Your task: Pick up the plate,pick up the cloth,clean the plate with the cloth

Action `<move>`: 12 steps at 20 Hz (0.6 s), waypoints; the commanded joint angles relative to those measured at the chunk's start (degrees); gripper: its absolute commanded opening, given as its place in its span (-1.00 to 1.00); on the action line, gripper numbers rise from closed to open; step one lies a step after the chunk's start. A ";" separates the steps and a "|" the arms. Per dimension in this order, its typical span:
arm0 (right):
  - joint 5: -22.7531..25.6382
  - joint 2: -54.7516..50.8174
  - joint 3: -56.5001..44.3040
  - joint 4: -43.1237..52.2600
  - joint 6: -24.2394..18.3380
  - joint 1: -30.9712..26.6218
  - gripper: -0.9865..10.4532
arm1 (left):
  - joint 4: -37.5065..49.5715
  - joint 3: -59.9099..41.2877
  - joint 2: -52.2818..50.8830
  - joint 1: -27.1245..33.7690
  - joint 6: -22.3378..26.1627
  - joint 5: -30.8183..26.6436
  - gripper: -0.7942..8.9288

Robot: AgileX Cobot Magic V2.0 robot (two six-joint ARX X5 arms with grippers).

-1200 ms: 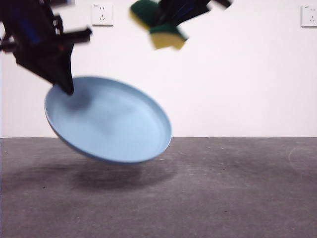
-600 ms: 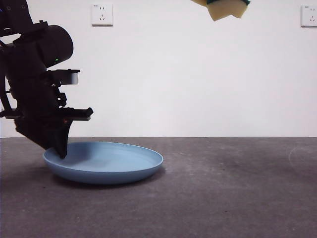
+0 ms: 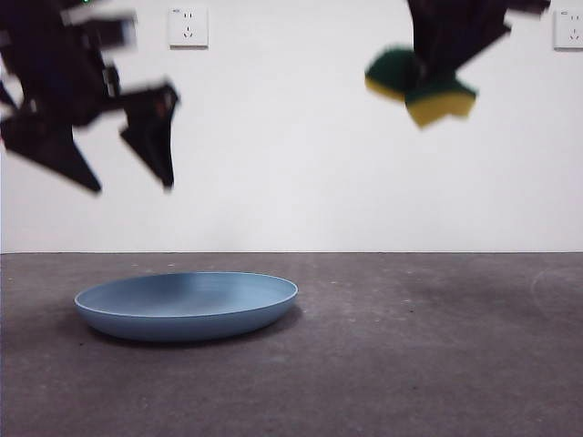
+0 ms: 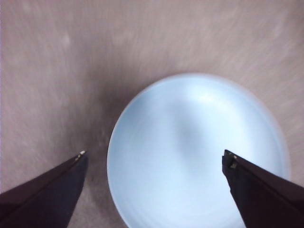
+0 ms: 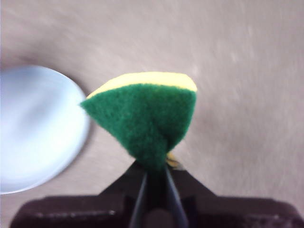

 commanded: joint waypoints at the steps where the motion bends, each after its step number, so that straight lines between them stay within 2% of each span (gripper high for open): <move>1: -1.09 5.42 -0.44 0.61 1.99 -1.53 -0.84 | -0.79 0.02 -6.34 -1.25 -1.40 1.22 0.13; 4: -9.53 13.66 -0.44 2.43 2.32 -3.74 -0.83 | -1.97 0.02 -13.20 -2.99 -3.96 3.17 0.13; 5: -10.73 16.57 -0.44 3.32 2.36 -4.13 -0.83 | -2.47 0.02 -14.88 -3.54 -4.17 3.85 0.13; 10: -10.60 27.39 -0.44 4.87 2.34 -4.39 -0.80 | -4.15 0.02 -16.63 -5.16 -4.04 5.25 0.13; 11: -10.58 28.22 -0.44 4.61 2.34 -4.39 -0.69 | -4.79 0.02 -16.63 -5.16 -4.04 5.25 0.13; 12: -10.58 28.65 -0.44 4.55 2.36 -4.39 -0.47 | -5.22 0.04 -16.63 -5.16 -4.04 5.25 0.13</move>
